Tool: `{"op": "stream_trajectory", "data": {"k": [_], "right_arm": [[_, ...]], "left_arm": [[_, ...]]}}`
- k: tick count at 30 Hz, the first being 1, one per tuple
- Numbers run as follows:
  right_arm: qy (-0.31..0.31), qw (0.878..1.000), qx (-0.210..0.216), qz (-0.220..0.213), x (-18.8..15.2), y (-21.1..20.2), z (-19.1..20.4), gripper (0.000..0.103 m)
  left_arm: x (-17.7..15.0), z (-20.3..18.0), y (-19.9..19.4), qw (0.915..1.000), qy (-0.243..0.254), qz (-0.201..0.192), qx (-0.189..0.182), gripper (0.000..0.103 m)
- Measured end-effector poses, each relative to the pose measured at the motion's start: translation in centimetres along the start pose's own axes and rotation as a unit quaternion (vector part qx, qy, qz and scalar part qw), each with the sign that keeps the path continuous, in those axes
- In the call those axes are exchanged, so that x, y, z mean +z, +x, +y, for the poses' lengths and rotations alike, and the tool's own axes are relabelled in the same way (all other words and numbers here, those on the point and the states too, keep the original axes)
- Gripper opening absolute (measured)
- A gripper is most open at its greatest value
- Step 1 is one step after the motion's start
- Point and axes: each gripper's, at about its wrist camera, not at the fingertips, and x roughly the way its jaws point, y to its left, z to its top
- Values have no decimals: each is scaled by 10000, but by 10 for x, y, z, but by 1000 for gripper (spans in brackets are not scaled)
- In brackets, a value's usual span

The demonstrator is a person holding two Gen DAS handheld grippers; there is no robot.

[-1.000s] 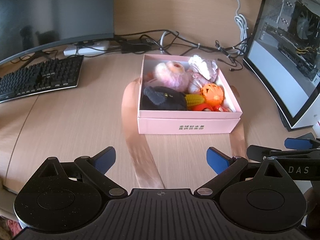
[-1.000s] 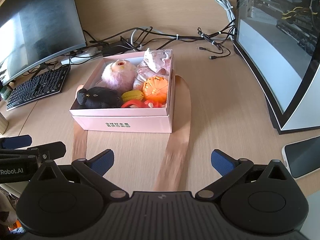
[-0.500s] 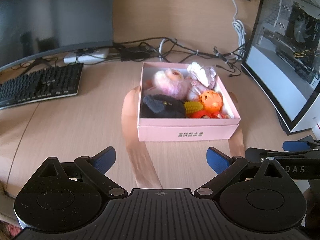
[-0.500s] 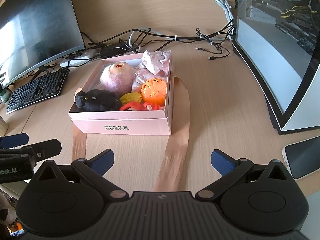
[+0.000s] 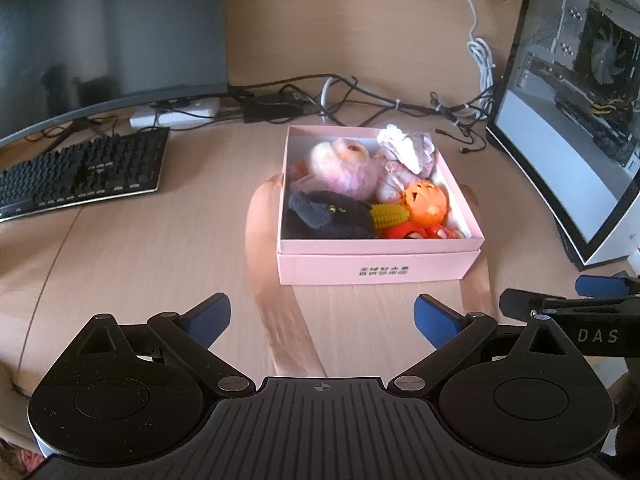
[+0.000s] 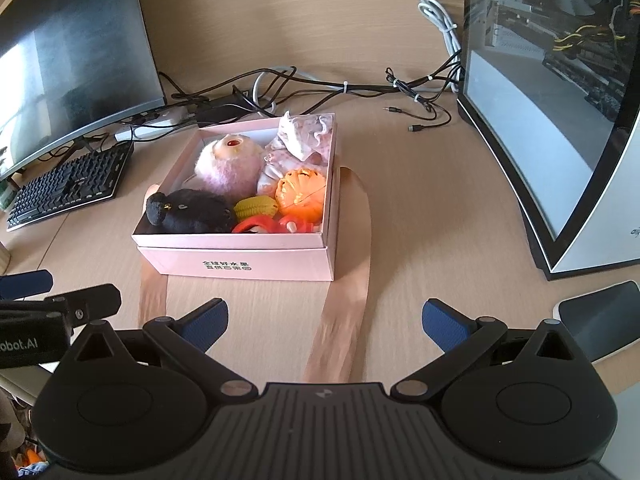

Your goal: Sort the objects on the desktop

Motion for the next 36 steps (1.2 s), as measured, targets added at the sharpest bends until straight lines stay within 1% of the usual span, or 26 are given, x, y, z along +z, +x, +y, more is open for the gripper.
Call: {"op": "stream_trajectory", "data": {"k": [16, 36], "right_arm": [[-71, 10000, 27, 6, -1, -3, 3, 103], [-75, 10000, 27, 21, 0, -1, 2, 103]], "left_arm": [[-2, 4, 3, 9999, -73, 113, 39, 101], [1, 3, 4, 9999, -83, 97, 68, 101]]}}
